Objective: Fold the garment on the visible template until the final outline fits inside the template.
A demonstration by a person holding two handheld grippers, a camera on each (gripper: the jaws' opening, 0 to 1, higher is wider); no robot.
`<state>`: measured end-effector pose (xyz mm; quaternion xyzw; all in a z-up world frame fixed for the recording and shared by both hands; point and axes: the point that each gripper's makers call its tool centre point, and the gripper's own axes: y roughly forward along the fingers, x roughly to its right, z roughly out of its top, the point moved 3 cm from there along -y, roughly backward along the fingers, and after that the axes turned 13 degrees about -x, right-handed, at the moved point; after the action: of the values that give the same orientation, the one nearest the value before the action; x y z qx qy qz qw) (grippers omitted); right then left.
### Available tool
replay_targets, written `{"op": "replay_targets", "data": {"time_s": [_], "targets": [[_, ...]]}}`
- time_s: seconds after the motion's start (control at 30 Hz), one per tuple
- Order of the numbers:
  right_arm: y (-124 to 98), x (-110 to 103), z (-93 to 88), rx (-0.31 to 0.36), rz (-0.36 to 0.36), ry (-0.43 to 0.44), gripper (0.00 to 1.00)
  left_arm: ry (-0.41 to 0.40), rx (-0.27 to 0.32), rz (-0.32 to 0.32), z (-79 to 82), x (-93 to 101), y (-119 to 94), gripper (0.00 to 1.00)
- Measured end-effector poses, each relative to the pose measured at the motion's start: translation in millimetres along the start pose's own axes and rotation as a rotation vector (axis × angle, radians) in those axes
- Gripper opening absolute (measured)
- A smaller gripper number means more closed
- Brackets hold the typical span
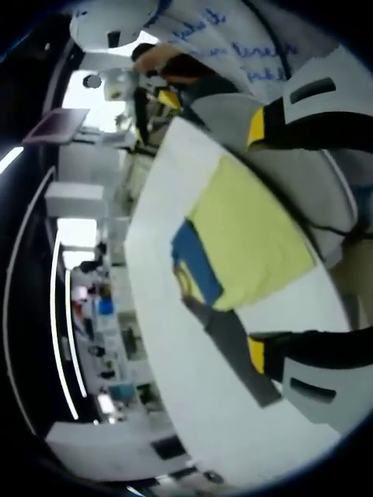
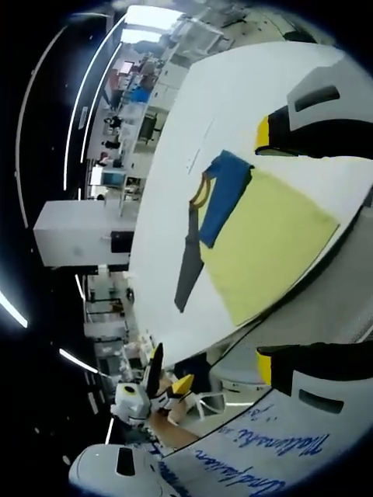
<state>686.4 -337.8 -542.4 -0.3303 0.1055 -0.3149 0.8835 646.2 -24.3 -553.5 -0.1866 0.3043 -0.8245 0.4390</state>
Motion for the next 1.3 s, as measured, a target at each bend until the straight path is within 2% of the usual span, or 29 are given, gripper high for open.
{"op": "replay_targets", "data": {"time_s": [0.4,0.63,0.8,0.93,1.1,1.2,1.3], "targets": [[-9,8,-11.2,-0.012,-0.097,0.066,1.00,0.020,-0.001,-0.012,3.8,-29.7,0,0.92],[-12,6,-20.9,-0.049,-0.162,0.108,1.00,0.037,-0.001,-0.024,4.1,-47.6,2,0.89],[-13,5,-23.3,-0.061,-0.189,0.128,1.00,0.034,0.000,-0.039,1.0,-59.1,2,0.90],[-9,3,-28.2,-0.097,-0.221,0.142,1.00,0.041,-0.009,-0.060,-3.3,-66.0,1,0.90],[-5,-4,-27.3,-0.100,-0.227,0.158,1.00,0.050,-0.013,-0.067,-6.4,-78.5,-2,0.90],[-4,-8,-26.4,-0.118,-0.256,0.161,1.00,0.062,-0.012,-0.055,-7.7,-89.2,-6,0.90],[-3,-12,-22.8,-0.106,-0.275,0.176,1.00,0.059,-0.006,-0.060,-9.9,-98.5,-7,0.90]]}}
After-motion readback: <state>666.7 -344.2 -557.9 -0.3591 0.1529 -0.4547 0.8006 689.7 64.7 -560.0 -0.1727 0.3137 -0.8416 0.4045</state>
